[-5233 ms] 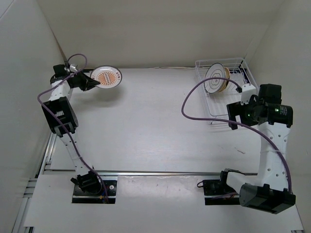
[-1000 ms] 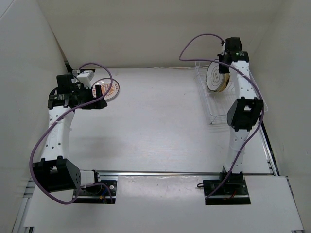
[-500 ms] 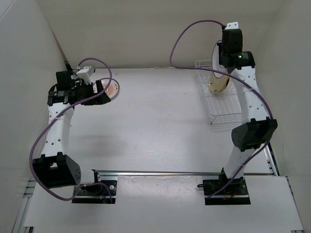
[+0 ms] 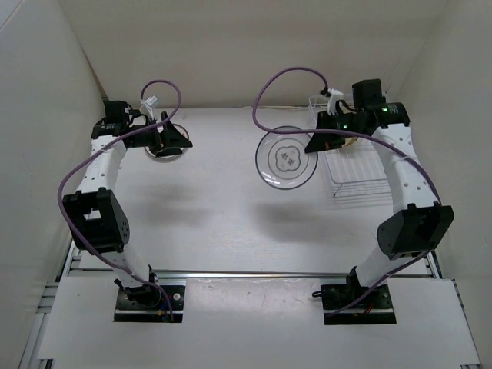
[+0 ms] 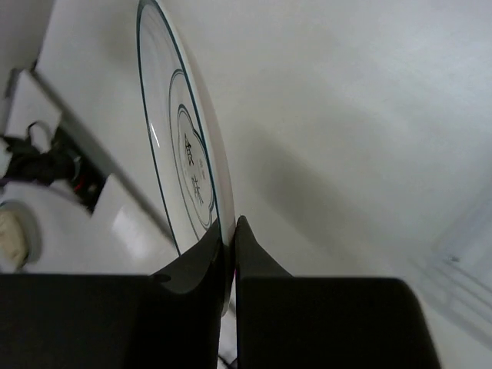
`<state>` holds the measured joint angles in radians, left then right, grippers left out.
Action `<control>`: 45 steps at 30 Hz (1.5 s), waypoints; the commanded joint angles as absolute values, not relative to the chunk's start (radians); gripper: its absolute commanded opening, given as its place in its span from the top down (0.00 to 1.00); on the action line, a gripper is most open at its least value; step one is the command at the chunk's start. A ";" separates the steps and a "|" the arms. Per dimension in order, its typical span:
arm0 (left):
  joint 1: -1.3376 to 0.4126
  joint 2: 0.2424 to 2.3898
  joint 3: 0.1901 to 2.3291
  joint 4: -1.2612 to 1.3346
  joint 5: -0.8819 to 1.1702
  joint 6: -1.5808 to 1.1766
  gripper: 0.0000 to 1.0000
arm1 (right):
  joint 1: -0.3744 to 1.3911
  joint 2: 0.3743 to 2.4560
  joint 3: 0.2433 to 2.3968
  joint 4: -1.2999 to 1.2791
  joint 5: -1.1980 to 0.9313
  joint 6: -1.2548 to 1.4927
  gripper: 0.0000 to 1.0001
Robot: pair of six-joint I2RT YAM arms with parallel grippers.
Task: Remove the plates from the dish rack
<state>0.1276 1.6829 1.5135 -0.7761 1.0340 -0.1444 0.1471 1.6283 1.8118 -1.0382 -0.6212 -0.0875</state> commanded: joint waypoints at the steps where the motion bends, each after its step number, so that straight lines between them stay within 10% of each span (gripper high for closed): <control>1: 0.127 1.681 1.549 -0.732 1.232 -0.193 0.06 | 0.152 1.629 1.793 -1.098 -0.945 -0.167 1.00; 40: -0.005 1.710 1.414 -0.713 1.181 -0.193 0.03 | 0.423 2.235 2.273 -0.930 -1.054 0.067 1.00; 45: -0.005 1.701 1.404 -0.713 1.172 -0.193 0.24 | 0.443 2.253 2.284 -0.920 -1.072 0.089 1.00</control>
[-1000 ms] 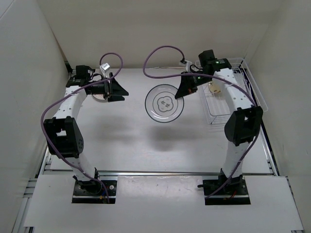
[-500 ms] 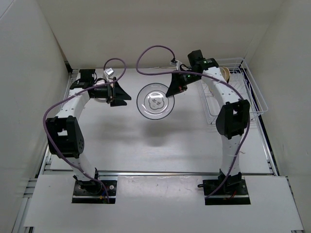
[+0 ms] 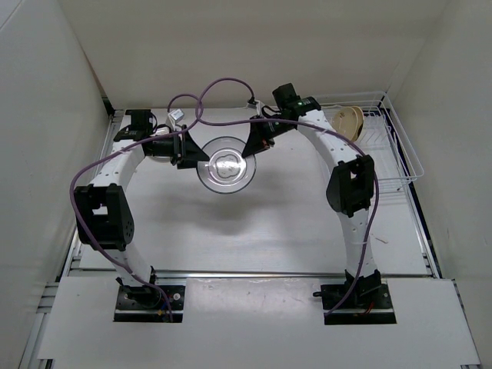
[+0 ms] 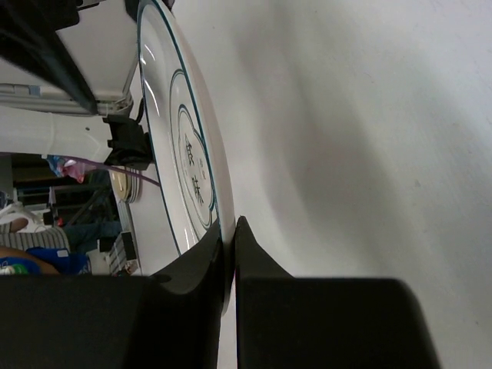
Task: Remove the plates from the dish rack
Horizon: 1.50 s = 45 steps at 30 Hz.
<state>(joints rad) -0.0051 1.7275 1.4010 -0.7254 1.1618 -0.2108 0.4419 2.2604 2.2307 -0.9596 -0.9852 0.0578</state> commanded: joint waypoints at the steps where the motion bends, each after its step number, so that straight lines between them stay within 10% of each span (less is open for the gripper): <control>1: -0.005 1.701 1.404 -0.713 1.172 -0.193 0.32 | 0.443 2.253 2.284 -0.920 -1.072 0.089 1.00; 5: -0.005 1.701 1.404 -0.713 1.172 -0.184 0.70 | 0.443 2.253 2.293 -0.911 -1.072 0.089 1.00; 12: -0.005 1.692 1.404 -0.713 1.172 -0.184 0.90 | 0.443 2.244 2.303 -0.931 -1.013 0.069 0.96; 15: -0.005 1.672 1.404 -0.713 1.161 -0.184 0.90 | 0.443 2.197 2.312 -0.989 -0.874 0.008 0.37; 19: -0.005 1.643 1.404 -0.704 1.083 -0.184 0.90 | 0.443 2.091 2.255 -0.976 -0.587 -0.049 0.02; 28: 0.018 1.771 1.587 -0.693 0.804 -0.305 0.90 | 0.443 1.741 1.909 -0.861 0.164 -0.196 0.00; 39: 0.192 2.120 2.038 -0.598 0.991 -0.425 0.90 | 0.443 1.113 1.185 -1.066 0.037 -0.397 0.00; 45: 0.299 2.235 2.025 -0.486 1.119 -0.558 0.90 | 0.434 0.994 1.124 -1.146 0.052 -0.456 0.00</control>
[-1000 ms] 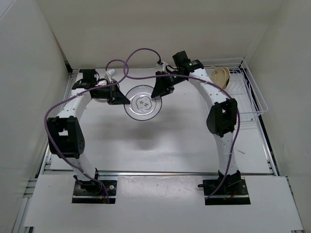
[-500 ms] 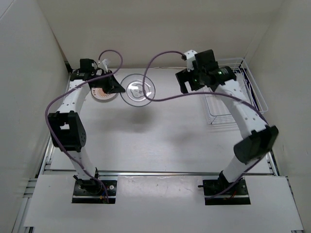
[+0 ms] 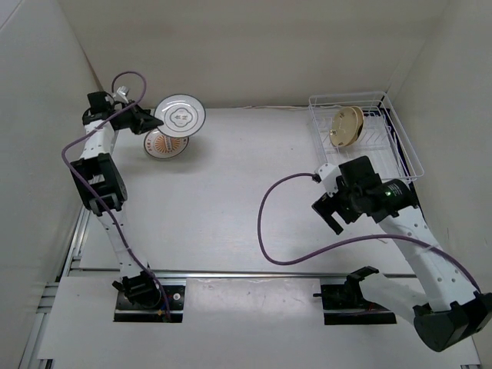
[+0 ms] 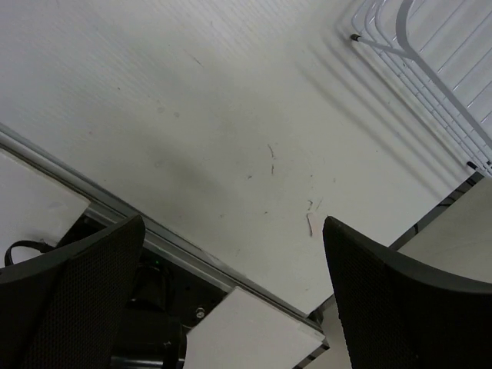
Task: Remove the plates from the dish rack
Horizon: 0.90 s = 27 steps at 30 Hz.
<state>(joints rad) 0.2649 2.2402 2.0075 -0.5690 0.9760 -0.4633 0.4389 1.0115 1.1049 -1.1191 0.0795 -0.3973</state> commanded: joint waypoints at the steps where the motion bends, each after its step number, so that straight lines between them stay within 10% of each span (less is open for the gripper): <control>1: 0.323 2.258 2.013 -0.460 1.120 -0.571 0.90 | 0.434 0.994 1.134 -1.182 0.043 -0.456 0.00; 27: 0.419 2.433 1.982 -0.538 0.847 -0.456 0.88 | 0.376 1.115 1.229 -1.169 0.043 -0.500 0.00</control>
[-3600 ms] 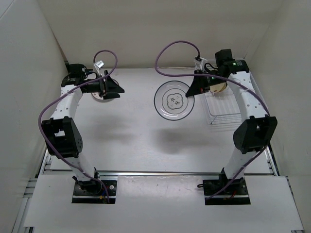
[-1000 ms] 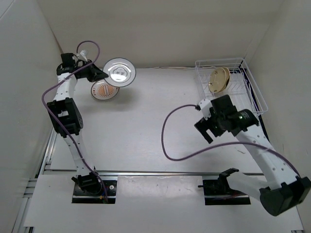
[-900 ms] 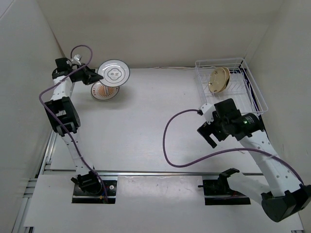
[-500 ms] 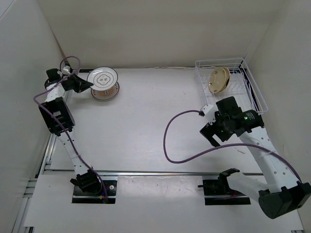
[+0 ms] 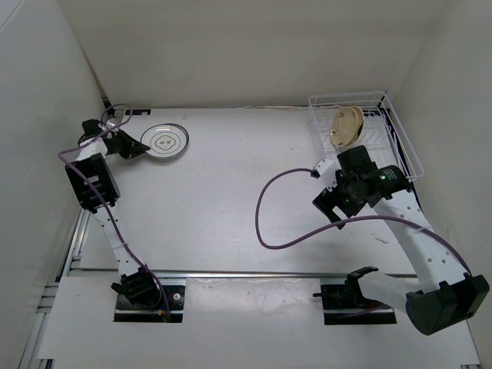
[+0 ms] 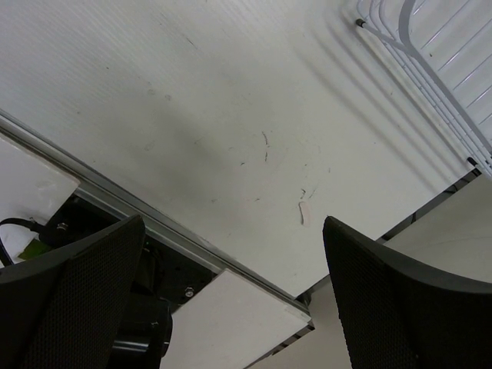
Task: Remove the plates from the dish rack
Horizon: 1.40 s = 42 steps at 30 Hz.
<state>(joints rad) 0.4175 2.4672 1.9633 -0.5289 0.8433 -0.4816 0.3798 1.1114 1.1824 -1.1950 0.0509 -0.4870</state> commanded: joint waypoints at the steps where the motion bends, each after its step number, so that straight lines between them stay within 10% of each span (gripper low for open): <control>1: 0.419 2.433 1.982 -0.538 0.838 -0.445 0.84 | 0.376 1.115 1.229 -1.169 0.043 -0.500 0.00; 22: 0.379 2.393 2.029 -0.620 0.697 -0.328 0.28 | 0.376 1.124 1.229 -1.112 0.005 -0.471 0.00; 42: 0.279 2.295 2.083 -0.690 0.172 -0.204 0.24 | 0.376 1.055 1.190 -1.048 -0.014 -0.425 0.00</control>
